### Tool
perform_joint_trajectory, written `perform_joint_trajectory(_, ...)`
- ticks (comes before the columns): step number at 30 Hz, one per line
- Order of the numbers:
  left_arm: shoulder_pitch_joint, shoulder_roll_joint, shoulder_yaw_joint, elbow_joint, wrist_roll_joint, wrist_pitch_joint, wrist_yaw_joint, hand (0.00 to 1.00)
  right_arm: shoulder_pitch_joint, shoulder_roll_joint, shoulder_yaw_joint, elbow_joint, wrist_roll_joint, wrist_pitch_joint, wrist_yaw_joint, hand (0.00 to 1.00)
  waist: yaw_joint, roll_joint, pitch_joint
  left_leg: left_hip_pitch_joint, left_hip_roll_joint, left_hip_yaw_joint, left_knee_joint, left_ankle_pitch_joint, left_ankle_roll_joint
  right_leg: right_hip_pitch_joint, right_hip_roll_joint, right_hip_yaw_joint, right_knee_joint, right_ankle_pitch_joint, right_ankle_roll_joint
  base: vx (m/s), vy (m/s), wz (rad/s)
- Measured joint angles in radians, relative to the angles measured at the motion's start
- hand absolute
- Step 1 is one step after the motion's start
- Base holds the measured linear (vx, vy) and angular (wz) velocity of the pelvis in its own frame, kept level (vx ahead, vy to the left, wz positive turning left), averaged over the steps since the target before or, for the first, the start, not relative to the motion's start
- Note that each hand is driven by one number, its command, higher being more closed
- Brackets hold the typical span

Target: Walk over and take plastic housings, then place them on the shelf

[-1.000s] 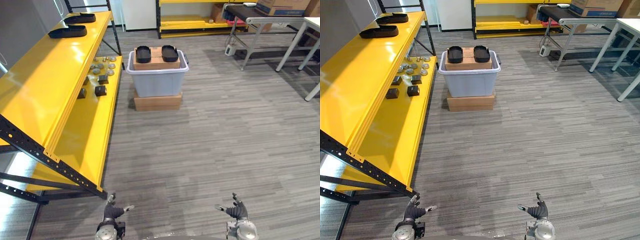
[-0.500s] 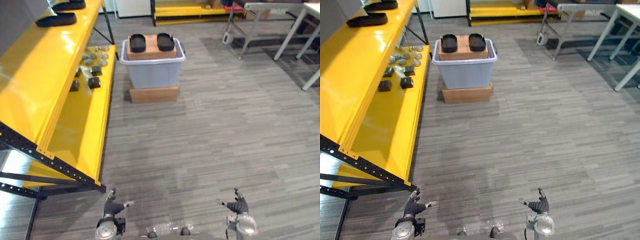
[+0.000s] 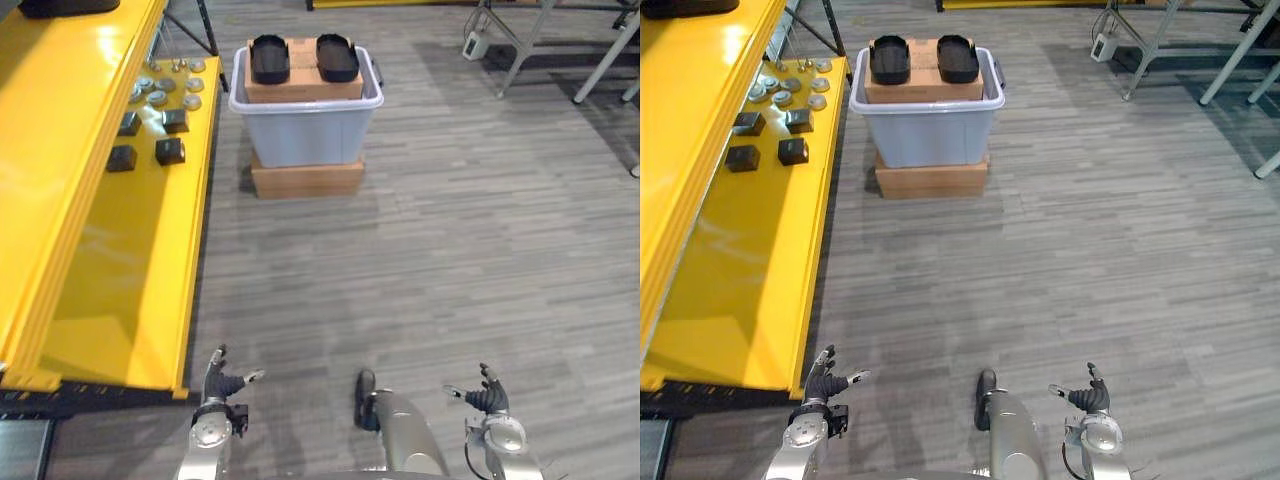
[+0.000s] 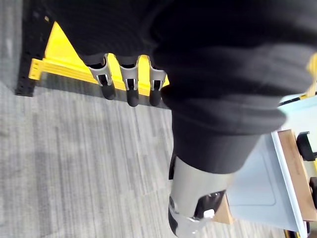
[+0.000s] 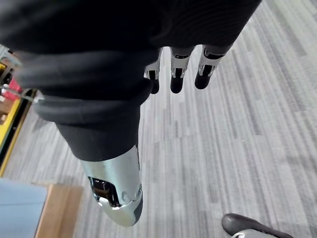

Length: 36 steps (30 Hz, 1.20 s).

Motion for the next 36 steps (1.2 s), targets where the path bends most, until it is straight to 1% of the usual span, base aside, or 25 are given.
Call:
perform_joint_trajectory(1, 0.001, -0.002, 0.000, 0.006, -0.003, 0.000, -0.002, 0.00, 0.005, 0.011, 0.000, 0.001, 0.011, -0.006, -0.001, 0.00, 0.018, -0.012, 0.013, -0.059, 0.050, 0.038, 0.160, -0.023, 0.034, 0.109, 0.016, 0.002, -0.068, -0.002, -0.003, 0.61, -0.223, -0.06)
perform_joint_trajectory(4, 0.007, -0.012, -0.002, 0.005, -0.006, -0.002, -0.007, 0.00, 0.014, 0.013, -0.005, 0.002, 0.041, -0.017, -0.005, 0.00, 0.044, -0.038, 0.023, -0.176, 0.072, 0.092, 0.185, -0.055, 0.043, 0.262, 0.020, 0.012, -0.194, -0.003, -0.001, 0.44, -0.102, -0.10)
perform_joint_trajectory(6, 0.015, -0.012, -0.002, 0.004, -0.011, -0.002, -0.017, 0.00, 0.012, 0.006, -0.011, 0.007, 0.046, -0.017, -0.007, 0.00, 0.048, -0.032, 0.025, -0.292, 0.032, 0.099, 0.008, -0.075, 0.045, 0.341, 0.020, 0.017, -0.266, -0.008, 0.011, 0.40, 0.000, -0.11)
perform_joint_trajectory(8, 0.026, -0.015, -0.002, 0.004, -0.014, 0.001, -0.017, 0.00, 0.007, 0.010, -0.016, 0.028, 0.052, -0.016, -0.011, 0.00, 0.060, -0.034, 0.026, -0.330, -0.049, 0.066, -0.277, -0.074, 0.029, 0.394, 0.010, 0.031, -0.309, -0.012, 0.022, 0.37, 0.058, -0.25)
perform_joint_trajectory(9, 0.039, -0.023, -0.002, 0.003, -0.017, 0.002, -0.017, 0.00, 0.011, 0.015, -0.033, 0.038, 0.052, -0.016, -0.019, 0.00, 0.072, -0.028, 0.023, -0.322, -0.109, 0.018, -0.527, -0.034, 0.005, 0.430, 0.010, 0.044, -0.338, -0.022, 0.044, 0.53, 0.174, -0.38)
perform_joint_trajectory(10, 0.047, -0.030, -0.002, 0.004, -0.017, 0.003, -0.016, 0.00, 0.024, 0.014, -0.048, 0.041, 0.052, -0.015, -0.021, 0.00, 0.076, -0.007, 0.017, -0.317, -0.129, -0.022, -0.686, 0.031, 0.016, 0.458, 0.029, 0.060, -0.356, -0.048, 0.076, 0.54, 0.206, -0.44)
perform_joint_trajectory(11, 0.050, -0.030, -0.002, 0.007, -0.017, 0.003, -0.016, 0.00, 0.026, 0.013, -0.052, 0.044, 0.052, -0.014, -0.022, 0.00, 0.078, 0.001, 0.015, -0.319, -0.131, -0.054, -0.683, 0.111, 0.024, 0.475, 0.035, 0.069, -0.355, -0.066, 0.084, 0.46, 0.208, -0.45)
perform_joint_trajectory(12, 0.057, -0.023, -0.001, 0.009, -0.018, 0.005, -0.015, 0.00, 0.020, 0.029, -0.049, 0.046, 0.051, -0.012, -0.023, 0.00, 0.086, -0.022, 0.004, -0.320, -0.157, -0.059, -0.642, 0.144, 0.058, 0.488, 0.011, 0.095, -0.339, -0.101, 0.101, 0.49, 0.158, -0.20)
perform_joint_trajectory(13, 0.048, -0.017, -0.001, 0.010, -0.018, 0.005, -0.015, 0.00, 0.034, 0.035, -0.049, 0.041, 0.051, -0.014, -0.023, 0.00, 0.076, -0.055, -0.008, -0.344, -0.185, -0.056, -0.590, 0.089, 0.070, 0.468, -0.028, 0.099, -0.285, -0.130, 0.108, 0.50, 0.139, -0.01)
perform_joint_trajectory(14, 0.037, -0.021, -0.004, 0.013, -0.017, 0.005, -0.016, 0.00, 0.035, 0.034, -0.049, 0.042, 0.051, -0.014, -0.023, 0.00, 0.073, -0.058, -0.010, -0.353, -0.194, -0.053, -0.565, 0.065, 0.080, 0.452, -0.042, 0.106, -0.241, -0.139, 0.108, 0.62, 0.173, 0.19)
perform_joint_trajectory(16, 0.033, -0.025, -0.007, 0.016, -0.017, 0.005, -0.016, 0.00, 0.034, 0.041, -0.048, 0.058, 0.049, -0.013, -0.021, 0.00, 0.076, -0.067, -0.013, -0.322, -0.220, -0.030, -0.519, -0.016, 0.105, 0.349, -0.095, 0.158, 0.057, -0.138, 0.135, 0.53, 0.193, -0.02)
perform_joint_trajectory(17, 0.037, -0.021, -0.007, 0.019, -0.017, 0.005, -0.016, 0.00, 0.034, 0.046, -0.047, 0.063, 0.049, -0.013, -0.021, 0.00, 0.074, -0.073, -0.013, -0.301, -0.232, -0.030, -0.517, -0.035, 0.105, 0.313, -0.114, 0.170, 0.158, -0.118, 0.171, 0.51, 0.173, 0.03)
perform_joint_trajectory(18, 0.039, -0.012, -0.008, 0.021, -0.018, 0.010, -0.016, 0.00, 0.034, 0.049, -0.040, 0.076, 0.047, -0.011, -0.019, 0.00, 0.069, -0.078, -0.013, -0.252, -0.252, -0.035, -0.517, -0.073, 0.121, 0.245, -0.145, 0.192, 0.365, -0.056, 0.281, 0.52, 0.116, 0.20)
perform_joint_trajectory(19, 0.038, -0.004, -0.014, 0.020, -0.018, 0.012, -0.013, 0.00, 0.036, 0.051, -0.033, 0.080, 0.047, -0.006, -0.017, 0.00, 0.066, -0.075, -0.012, -0.194, -0.259, -0.041, -0.521, -0.101, 0.134, 0.186, -0.158, 0.196, 0.530, -0.065, 0.276, 0.52, 0.088, 0.20)
perform_joint_trajectory(20, 0.040, -0.003, -0.016, 0.020, -0.018, 0.012, -0.010, 0.00, 0.039, 0.052, -0.031, 0.079, 0.047, -0.003, -0.017, 0.00, 0.067, -0.073, -0.013, -0.160, -0.259, -0.043, -0.529, -0.113, 0.134, 0.159, -0.163, 0.187, 0.586, -0.077, 0.254, 0.50, 0.047, 0.12)
perform_joint_trajectory(21, 0.046, 0.002, -0.024, 0.020, -0.018, 0.012, -0.003, 0.00, 0.041, 0.052, -0.022, 0.076, 0.047, -0.004, -0.017, 0.00, 0.065, -0.068, -0.017, -0.089, -0.259, -0.053, -0.565, -0.122, 0.127, 0.113, -0.164, 0.154, 0.631, -0.104, 0.206, 0.48, 0.007, 0.16)
perform_joint_trajectory(23, 0.040, 0.012, -0.027, 0.019, -0.020, 0.011, 0.005, 0.00, 0.030, 0.046, -0.004, 0.068, 0.047, -0.010, -0.017, 0.00, 0.050, -0.060, -0.017, -0.008, -0.245, -0.067, -0.621, -0.120, 0.124, 0.041, -0.160, 0.091, 0.567, -0.140, 0.145, 0.46, -0.052, 0.26)
perform_joint_trajectory(26, 0.029, -0.003, -0.026, 0.020, -0.021, 0.010, 0.005, 0.00, 0.004, 0.041, -0.001, 0.070, 0.046, -0.015, -0.017, 0.00, 0.043, -0.022, -0.006, 0.060, -0.177, -0.063, -0.649, -0.122, 0.113, -0.061, -0.130, 0.033, 0.242, -0.140, 0.137, 0.37, -0.127, 0.13)
perform_joint_trajectory(27, 0.028, -0.005, -0.025, 0.020, -0.021, 0.010, 0.005, 0.00, 0.005, 0.042, -0.001, 0.070, 0.044, -0.015, -0.017, 0.00, 0.040, -0.020, -0.007, 0.079, -0.160, -0.062, -0.663, -0.124, 0.095, -0.076, -0.120, 0.043, 0.122, -0.092, 0.138, 0.48, -0.222, 0.34)
perform_joint_trajectory(28, 0.028, 0.005, -0.024, 0.020, -0.020, 0.010, 0.005, 0.00, 0.011, 0.042, -0.001, 0.070, 0.038, -0.015, -0.018, 0.00, 0.037, -0.032, -0.008, 0.110, -0.152, -0.061, -0.676, -0.136, 0.038, -0.080, -0.108, 0.074, -0.047, 0.059, 0.142, 0.42, -0.216, 0.42)
perform_joint_trajectory(29, 0.029, 0.006, -0.025, 0.024, -0.020, 0.010, 0.005, 0.00, 0.024, 0.041, -0.002, 0.071, 0.036, -0.014, -0.019, 0.00, 0.032, -0.037, -0.010, 0.128, -0.152, -0.063, -0.682, -0.149, 0.009, -0.064, -0.105, 0.084, -0.076, 0.195, 0.130, 0.51, -0.262, 0.21)
perform_joint_trajectory(30, 0.019, -0.019, -0.027, 0.050, -0.019, 0.012, 0.004, 0.00, 0.016, 0.022, -0.003, 0.079, 0.035, -0.010, -0.019, 0.00, 0.041, 0.000, -0.011, 0.143, -0.110, -0.061, -0.693, -0.152, -0.011, -0.059, -0.064, 0.084, -0.054, 0.204, 0.074, 0.46, -0.271, -0.04)
perform_joint_trajectory(32, 0.014, -0.019, -0.027, 0.051, -0.017, 0.011, 0.003, 0.00, 0.012, 0.022, -0.006, 0.061, 0.030, -0.012, -0.020, 0.00, 0.033, -0.013, -0.010, 0.144, -0.108, -0.066, -0.669, -0.098, -0.048, -0.071, -0.075, 0.078, 0.024, 0.106, 0.059, 0.39, -0.270, 0.14)
perform_joint_trajectory(35, 0.009, -0.031, -0.020, 0.050, -0.018, 0.010, 0.003, 0.00, 0.039, 0.031, -0.003, 0.045, 0.031, -0.008, -0.019, 0.00, 0.020, -0.015, -0.005, 0.036, -0.053, -0.086, -0.339, -0.040, -0.062, 0.037, -0.072, 0.030, 0.002, 0.039, 0.045, 0.31, -0.251, 0.40)
perform_joint_trajectory(36, 0.018, -0.039, -0.020, 0.045, -0.018, 0.009, 0.003, 0.00, 0.064, 0.039, -0.002, 0.013, 0.031, -0.007, -0.019, 0.00, 0.026, -0.022, 0.002, -0.028, -0.007, -0.080, -0.155, -0.017, -0.061, 0.113, -0.052, 0.018, -0.044, 0.032, 0.039, 0.25, -0.164, 0.02)
